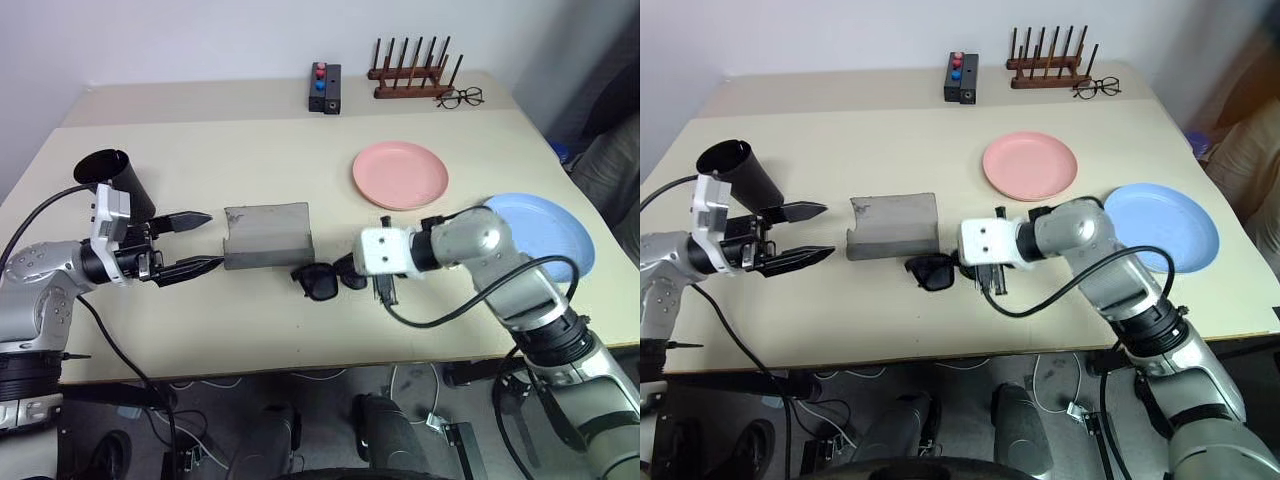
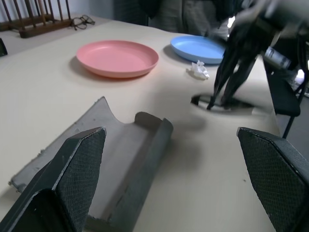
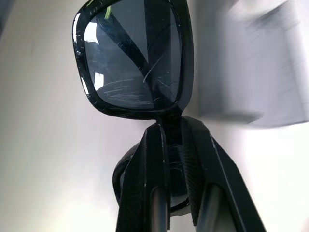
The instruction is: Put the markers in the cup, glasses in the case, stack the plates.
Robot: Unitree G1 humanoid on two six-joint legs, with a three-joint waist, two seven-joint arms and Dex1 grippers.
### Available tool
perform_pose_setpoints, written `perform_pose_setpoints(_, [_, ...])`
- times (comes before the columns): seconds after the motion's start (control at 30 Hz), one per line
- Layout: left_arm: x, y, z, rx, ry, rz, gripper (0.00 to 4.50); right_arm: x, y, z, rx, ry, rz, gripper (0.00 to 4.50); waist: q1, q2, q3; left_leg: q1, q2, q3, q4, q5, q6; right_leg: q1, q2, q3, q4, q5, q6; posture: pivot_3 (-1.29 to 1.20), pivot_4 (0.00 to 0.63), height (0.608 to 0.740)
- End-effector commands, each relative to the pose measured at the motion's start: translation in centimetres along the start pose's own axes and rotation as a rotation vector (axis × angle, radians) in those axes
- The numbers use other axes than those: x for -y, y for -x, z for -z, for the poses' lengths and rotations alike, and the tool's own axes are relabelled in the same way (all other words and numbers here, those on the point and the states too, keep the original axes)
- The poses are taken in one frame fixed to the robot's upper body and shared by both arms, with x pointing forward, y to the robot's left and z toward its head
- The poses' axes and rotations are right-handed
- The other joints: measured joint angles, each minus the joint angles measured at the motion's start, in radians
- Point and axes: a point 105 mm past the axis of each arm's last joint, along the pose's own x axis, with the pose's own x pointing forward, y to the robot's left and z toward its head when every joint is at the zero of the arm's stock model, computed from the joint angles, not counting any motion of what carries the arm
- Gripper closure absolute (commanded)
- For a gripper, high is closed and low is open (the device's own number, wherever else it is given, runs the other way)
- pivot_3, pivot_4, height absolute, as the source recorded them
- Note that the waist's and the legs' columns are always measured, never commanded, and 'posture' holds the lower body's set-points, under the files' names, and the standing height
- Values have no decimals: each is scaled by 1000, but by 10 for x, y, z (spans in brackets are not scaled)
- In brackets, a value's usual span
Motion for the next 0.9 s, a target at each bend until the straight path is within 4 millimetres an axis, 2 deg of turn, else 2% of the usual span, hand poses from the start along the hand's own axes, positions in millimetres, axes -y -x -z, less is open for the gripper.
perform_pose_setpoints(0.03, [-4, 7, -19, 37, -46, -24, 0, 20, 8, -27, 116, -29, 94, 4491, 1, 0, 0, 0, 0, 0, 0, 0, 0, 0, 0, 0, 0, 0, 0, 0, 150, 740])
perform_pose_setpoints(0.2, [-5, 13, -22, 41, -65, -50, 0, 53, 9, -47, 199, -96, 237, 4491, -1, 0, 0, 0, 0, 0, 0, 0, 0, -1, 0, 0, 0, 0, 0, 0, 150, 740])
perform_pose_setpoints(0.27, [-6, 17, -23, 39, -73, -70, 0, 66, 5, -49, 192, -101, 297, 4491, 0, 0, 0, -1, 0, 0, -1, 0, 0, -1, 0, 0, 0, 0, 0, 0, 150, 740])
perform_pose_setpoints(0.37, [-7, 27, -23, 21, -107, -127, 0, 69, -20, -63, 237, -121, 329, 4491, -5, 0, 0, -1, 0, 0, -1, 0, 0, -2, 0, 0, 0, 0, 0, 0, 150, 740])
perform_pose_setpoints(0.57, [-3, 35, -17, 9, -120, -175, 0, 72, -53, -89, 348, -215, 350, 4491, -5, 1, 0, -5, 2, 1, -2, 4, -8, -8, 0, 1, 0, 1, -2, 0, 150, 740])
perform_pose_setpoints(0.73, [-1, 34, -17, 20, -119, -186, 0, 81, -77, -79, 305, -219, 394, 4491, 1, 0, 0, -5, 1, 1, -2, 4, -7, -7, 1, 0, 0, 2, -2, 0, 150, 740])
perform_pose_setpoints(0.9, [0, 35, -18, 14, -123, -193, 0, 72, -97, -47, 174, -189, 362, 4491, -7, 1, 0, -5, 1, 1, -3, 4, -7, -8, 1, 0, 0, 2, -2, 0, 150, 740])
